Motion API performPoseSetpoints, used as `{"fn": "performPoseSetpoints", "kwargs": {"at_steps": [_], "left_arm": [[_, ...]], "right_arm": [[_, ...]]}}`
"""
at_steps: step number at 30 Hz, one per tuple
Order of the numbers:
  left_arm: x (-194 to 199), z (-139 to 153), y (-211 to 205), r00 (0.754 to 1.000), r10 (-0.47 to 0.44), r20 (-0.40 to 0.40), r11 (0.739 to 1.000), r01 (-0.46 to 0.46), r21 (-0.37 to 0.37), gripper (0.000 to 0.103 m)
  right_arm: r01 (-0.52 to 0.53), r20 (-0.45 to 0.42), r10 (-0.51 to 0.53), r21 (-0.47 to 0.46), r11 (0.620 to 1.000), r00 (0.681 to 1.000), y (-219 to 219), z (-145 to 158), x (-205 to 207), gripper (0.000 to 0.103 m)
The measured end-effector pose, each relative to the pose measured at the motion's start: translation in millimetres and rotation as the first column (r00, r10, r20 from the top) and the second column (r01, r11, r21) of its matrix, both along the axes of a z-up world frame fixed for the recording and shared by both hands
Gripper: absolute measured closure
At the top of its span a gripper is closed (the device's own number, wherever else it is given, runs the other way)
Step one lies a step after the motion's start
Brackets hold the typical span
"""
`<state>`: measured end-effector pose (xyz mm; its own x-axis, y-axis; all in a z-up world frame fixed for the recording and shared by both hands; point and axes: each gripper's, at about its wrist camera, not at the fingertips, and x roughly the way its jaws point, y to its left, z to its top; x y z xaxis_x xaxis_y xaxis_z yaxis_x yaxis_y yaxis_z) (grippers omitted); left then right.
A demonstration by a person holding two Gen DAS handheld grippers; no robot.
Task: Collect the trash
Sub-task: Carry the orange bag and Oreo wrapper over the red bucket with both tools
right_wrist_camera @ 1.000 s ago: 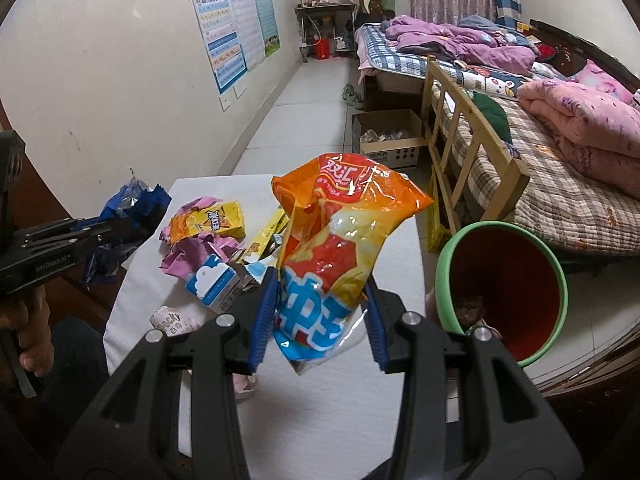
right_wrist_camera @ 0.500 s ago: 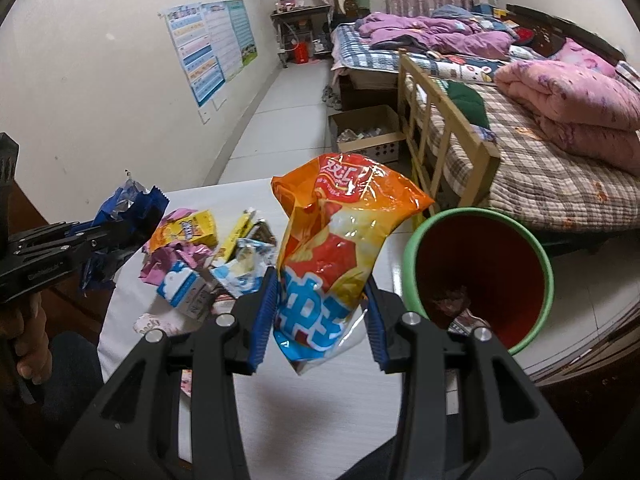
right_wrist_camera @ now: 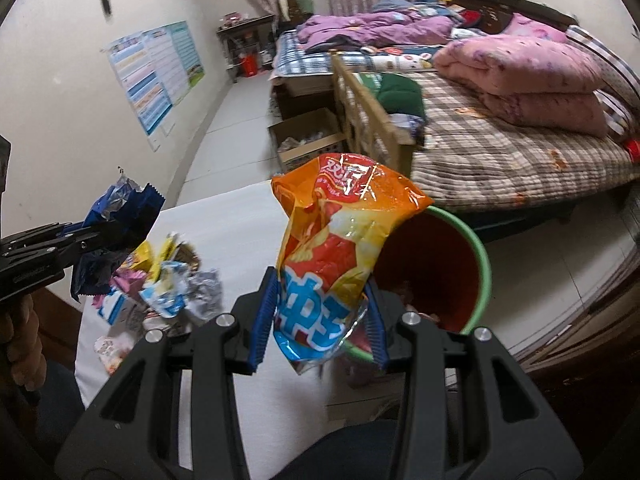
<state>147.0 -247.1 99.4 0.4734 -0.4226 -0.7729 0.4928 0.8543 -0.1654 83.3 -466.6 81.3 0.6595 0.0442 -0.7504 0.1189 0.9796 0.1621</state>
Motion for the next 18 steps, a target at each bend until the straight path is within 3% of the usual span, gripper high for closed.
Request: {"fn": "performPoseSetpoints", "kwargs": {"at_steps": [18], "left_arm": [[34.5,-25.9,-132.7,0.987,-0.147,-0.066,0.989,0.146,-0.022,0.083]], "right_arm": [[0.052,-0.061,-0.052,0.004,0.999,0.997,-77.6,-36.2,17.0,0.063]]}}
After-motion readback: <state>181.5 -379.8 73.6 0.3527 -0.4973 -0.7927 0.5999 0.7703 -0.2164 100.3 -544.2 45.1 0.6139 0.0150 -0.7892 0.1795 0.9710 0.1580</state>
